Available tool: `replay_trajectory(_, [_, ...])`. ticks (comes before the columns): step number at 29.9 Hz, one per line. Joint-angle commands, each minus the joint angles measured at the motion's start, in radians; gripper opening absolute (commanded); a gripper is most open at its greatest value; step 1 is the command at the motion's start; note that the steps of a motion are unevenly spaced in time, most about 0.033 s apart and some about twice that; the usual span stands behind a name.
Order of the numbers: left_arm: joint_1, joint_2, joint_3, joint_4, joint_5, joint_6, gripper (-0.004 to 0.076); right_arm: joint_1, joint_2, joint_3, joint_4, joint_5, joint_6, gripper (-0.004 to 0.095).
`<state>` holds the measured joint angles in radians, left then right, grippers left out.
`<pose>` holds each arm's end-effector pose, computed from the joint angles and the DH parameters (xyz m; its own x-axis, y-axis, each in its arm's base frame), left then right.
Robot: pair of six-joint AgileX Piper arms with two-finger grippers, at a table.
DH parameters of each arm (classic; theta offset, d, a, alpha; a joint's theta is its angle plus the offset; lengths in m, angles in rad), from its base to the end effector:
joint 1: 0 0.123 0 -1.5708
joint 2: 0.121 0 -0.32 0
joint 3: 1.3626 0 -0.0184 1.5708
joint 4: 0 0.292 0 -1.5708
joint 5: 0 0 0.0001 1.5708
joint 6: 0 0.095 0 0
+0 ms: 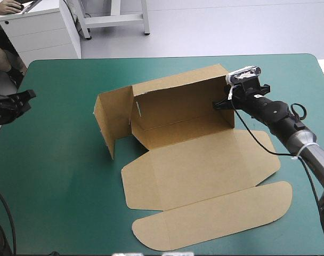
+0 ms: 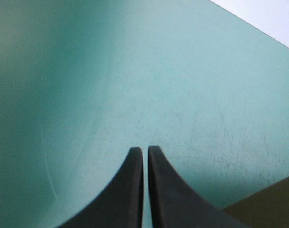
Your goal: Fold the box
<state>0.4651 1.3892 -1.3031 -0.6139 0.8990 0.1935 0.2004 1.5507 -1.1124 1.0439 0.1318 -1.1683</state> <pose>0.3157 0.1105 0.4004 -0.5986 -0.5182 -0.6109 -0.2557 0.8463 -0.4673 0.3888 0.0901 0.3199 -0.3560 -0.2019 -0.9124 -0.3479 0.9348 -0.0712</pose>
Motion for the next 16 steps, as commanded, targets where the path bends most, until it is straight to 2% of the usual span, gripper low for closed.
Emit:
replay_trajectory(1, [0.055, -0.036, 0.113, -0.152, -0.089, 0.005, 0.0013, -0.004, -0.040, -0.037, 0.011, -0.016, -0.005, -0.0019])
replay_trajectory(7, [0.057, -0.036, 0.340, -0.166, -0.261, 0.009, 0.0013, -0.004, -0.040, -0.039, 0.009, 0.005, 0.099, -0.0018])
replay_trajectory(10, [0.057, -0.036, 0.391, -0.161, -0.304, 0.009, 0.0013, -0.006, -0.051, -0.068, -0.053, 0.037, 0.170, -0.0002])
replay_trajectory(12, [0.057, -0.036, 0.406, -0.157, -0.314, 0.012, 0.0013, -0.006, -0.053, -0.106, -0.151, 0.088, 0.299, 0.0000])
replay_trajectory(14, [0.057, -0.036, 0.411, -0.160, -0.314, 0.012, 0.0013, -0.006, -0.051, -0.152, -0.297, 0.164, 0.487, 0.0000])
replay_trajectory(16, [0.057, -0.036, 0.412, -0.165, -0.310, 0.012, 0.0013, -0.006, -0.051, -0.202, -0.506, 0.261, 0.738, 0.0000])
